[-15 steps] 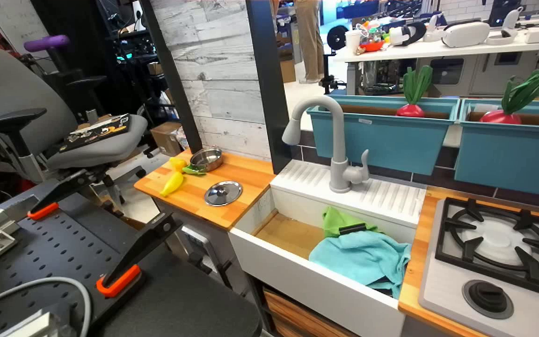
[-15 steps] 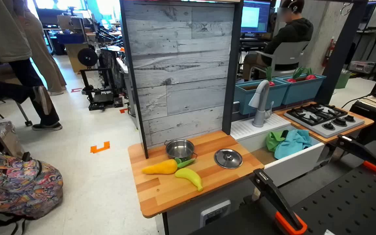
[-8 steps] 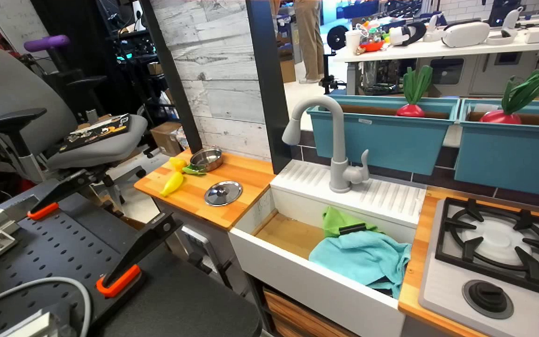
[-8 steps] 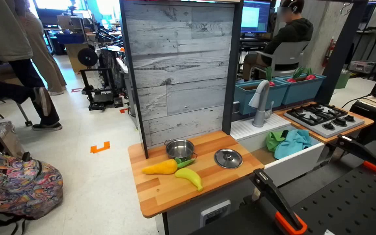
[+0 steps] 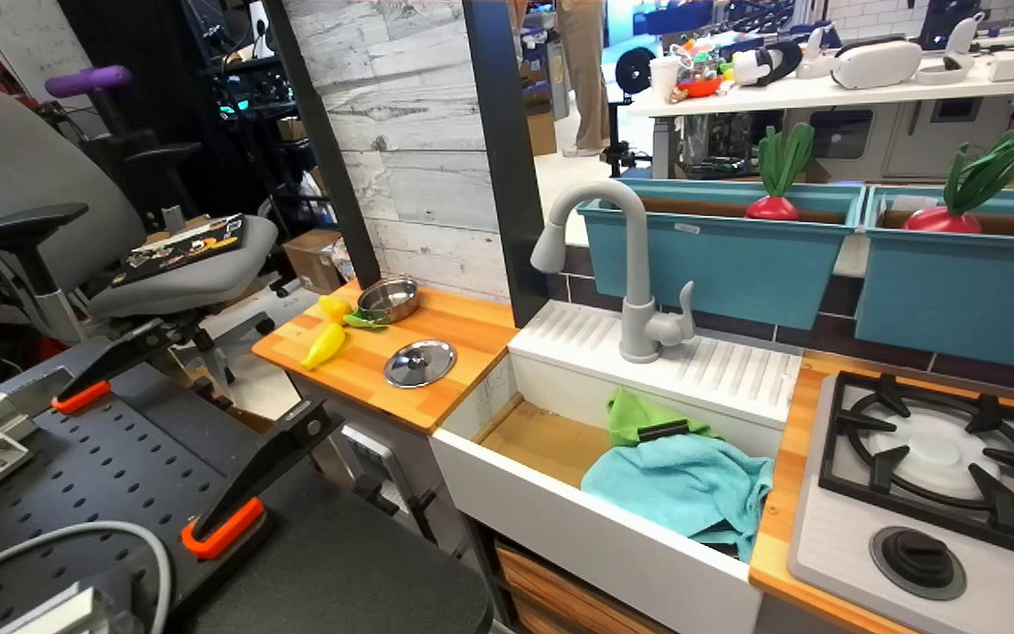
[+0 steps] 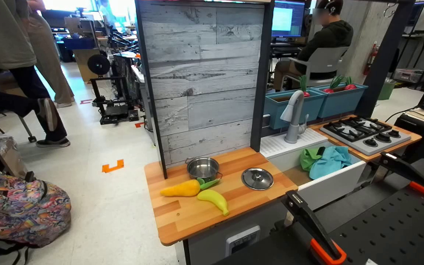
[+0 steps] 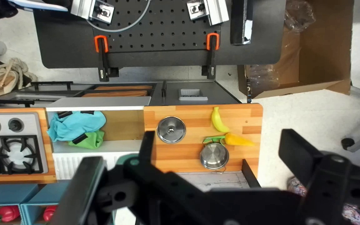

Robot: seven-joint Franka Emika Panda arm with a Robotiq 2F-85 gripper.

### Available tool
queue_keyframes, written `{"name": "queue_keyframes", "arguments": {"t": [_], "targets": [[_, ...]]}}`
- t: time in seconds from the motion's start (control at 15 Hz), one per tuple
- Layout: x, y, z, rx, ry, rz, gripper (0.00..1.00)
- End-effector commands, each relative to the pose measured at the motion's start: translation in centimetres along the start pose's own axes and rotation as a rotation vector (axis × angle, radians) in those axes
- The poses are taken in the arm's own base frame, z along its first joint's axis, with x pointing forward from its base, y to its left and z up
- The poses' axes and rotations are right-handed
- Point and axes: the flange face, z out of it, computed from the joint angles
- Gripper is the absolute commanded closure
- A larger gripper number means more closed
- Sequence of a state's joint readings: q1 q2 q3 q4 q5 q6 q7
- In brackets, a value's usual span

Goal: Move the grey faucet to the right

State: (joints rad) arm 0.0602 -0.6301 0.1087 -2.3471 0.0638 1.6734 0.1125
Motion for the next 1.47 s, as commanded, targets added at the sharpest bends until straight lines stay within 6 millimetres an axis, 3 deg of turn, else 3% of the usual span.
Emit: {"name": "queue_keyframes", "arguments": {"t": [0.0, 0.33, 0.4, 0.6, 1.4], "targets": [[1.3, 2.3, 4.0, -0.007, -0.036, 0.034, 0.0], [3.9, 5.4, 10.1, -0.002, -0.072, 0.081, 0.0], [2.9, 4.4, 8.8, -0.006, -0.067, 0.084, 0.0], [3.8, 5.1, 10.7, 0.002, -0.093, 0.095, 0.0], [3.9, 5.1, 10.5, 0.002, -0.09, 0.095, 0.0]]}}
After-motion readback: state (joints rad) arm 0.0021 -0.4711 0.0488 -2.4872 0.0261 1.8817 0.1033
